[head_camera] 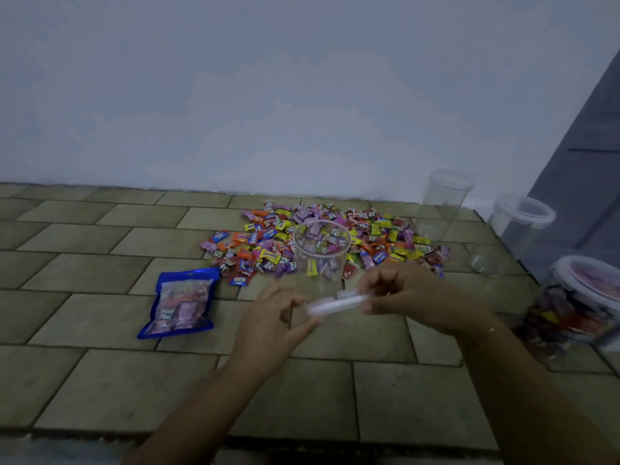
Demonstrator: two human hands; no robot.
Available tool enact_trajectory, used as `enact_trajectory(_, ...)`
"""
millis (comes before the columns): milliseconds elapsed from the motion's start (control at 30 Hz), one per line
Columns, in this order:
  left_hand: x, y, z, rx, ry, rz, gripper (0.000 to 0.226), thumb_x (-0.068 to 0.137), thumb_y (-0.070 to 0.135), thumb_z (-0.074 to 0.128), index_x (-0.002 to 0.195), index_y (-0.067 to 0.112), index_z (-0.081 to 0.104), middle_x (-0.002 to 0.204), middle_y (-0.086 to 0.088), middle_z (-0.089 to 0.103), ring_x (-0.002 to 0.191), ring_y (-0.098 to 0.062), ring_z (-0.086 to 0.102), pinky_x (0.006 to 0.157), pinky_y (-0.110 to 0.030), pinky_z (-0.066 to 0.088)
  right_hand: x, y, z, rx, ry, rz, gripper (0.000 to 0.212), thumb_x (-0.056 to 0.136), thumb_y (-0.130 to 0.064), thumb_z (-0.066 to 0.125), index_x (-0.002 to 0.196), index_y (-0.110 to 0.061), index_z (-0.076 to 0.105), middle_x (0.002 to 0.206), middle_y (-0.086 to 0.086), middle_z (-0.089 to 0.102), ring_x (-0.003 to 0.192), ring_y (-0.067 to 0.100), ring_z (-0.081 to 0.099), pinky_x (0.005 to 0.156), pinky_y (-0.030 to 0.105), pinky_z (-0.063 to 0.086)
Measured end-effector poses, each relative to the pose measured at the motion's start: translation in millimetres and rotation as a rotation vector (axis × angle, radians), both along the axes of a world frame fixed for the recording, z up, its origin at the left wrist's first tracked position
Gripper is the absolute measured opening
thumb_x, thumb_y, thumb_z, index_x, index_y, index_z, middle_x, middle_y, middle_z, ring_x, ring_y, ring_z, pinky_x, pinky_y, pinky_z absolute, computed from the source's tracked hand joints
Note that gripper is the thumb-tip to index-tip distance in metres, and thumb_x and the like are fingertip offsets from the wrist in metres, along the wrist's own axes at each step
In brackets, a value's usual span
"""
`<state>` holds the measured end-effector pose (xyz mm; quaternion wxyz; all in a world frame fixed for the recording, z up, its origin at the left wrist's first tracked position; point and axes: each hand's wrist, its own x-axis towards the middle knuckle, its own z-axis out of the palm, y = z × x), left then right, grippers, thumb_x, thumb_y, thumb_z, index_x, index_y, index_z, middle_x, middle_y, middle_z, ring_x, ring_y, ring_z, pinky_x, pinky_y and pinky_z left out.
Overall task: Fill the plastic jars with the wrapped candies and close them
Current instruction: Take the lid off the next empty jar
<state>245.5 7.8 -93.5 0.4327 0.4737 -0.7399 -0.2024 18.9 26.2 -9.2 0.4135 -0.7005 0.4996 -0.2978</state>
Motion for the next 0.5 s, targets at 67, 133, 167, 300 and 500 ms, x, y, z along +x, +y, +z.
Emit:
enact_trajectory(67,-5,6,-18,0.079,-0.156,-0.054,0.023,0.071,0.036,0.074,0.093,0.040,0.066,0.084,0.023,0.058,0.075,0.002,0.054,0.067,-0.009,0.041,-4,6,-15,0.083,0.190,0.004,0.026,0.075,-0.004,0.075,0.080,-0.029,0.068,0.078,-0.008,0.064,0.071,0.005,0.056,0.069,0.017,0.047)
enact_trajectory(133,-12,9,-31,0.186,-0.251,-0.067,0.024,0.080,0.027,0.072,0.103,0.034,0.070,0.093,0.020,0.061,0.083,0.002,0.054,0.069,-0.004,0.036,-8,8,-32,0.159,0.332,-0.008,0.024,0.079,-0.003,0.070,0.089,-0.025,0.068,0.089,-0.006,0.066,0.080,0.006,0.061,0.069,0.008,0.046)
enact_trajectory(167,-15,9,-36,0.211,-0.281,-0.065,0.026,0.083,0.025,0.069,0.108,0.033,0.069,0.100,0.018,0.063,0.084,0.001,0.054,0.070,-0.004,0.034,-10,9,-41,0.184,0.385,-0.022,0.024,0.081,-0.003,0.067,0.095,-0.023,0.069,0.098,-0.003,0.066,0.089,0.010,0.062,0.072,0.008,0.046)
enact_trajectory(300,-23,5,-42,0.188,-0.375,-0.108,0.032,0.090,0.024,0.059,0.121,0.031,0.063,0.120,0.011,0.063,0.103,-0.005,0.056,0.083,-0.013,0.035,-17,10,-71,0.156,0.476,-0.122,0.034,0.080,0.001,0.062,0.110,-0.013,0.068,0.124,-0.001,0.060,0.113,0.011,0.054,0.078,-0.002,0.034)
enact_trajectory(500,-20,-1,-49,0.177,-0.334,-0.075,0.028,0.091,0.022,0.057,0.119,0.022,0.065,0.118,0.006,0.064,0.104,-0.011,0.057,0.079,-0.013,0.032,-13,9,-88,0.093,0.491,-0.204,0.041,0.085,0.001,0.053,0.121,-0.017,0.063,0.140,-0.003,0.049,0.126,0.010,0.045,0.089,0.006,0.027)
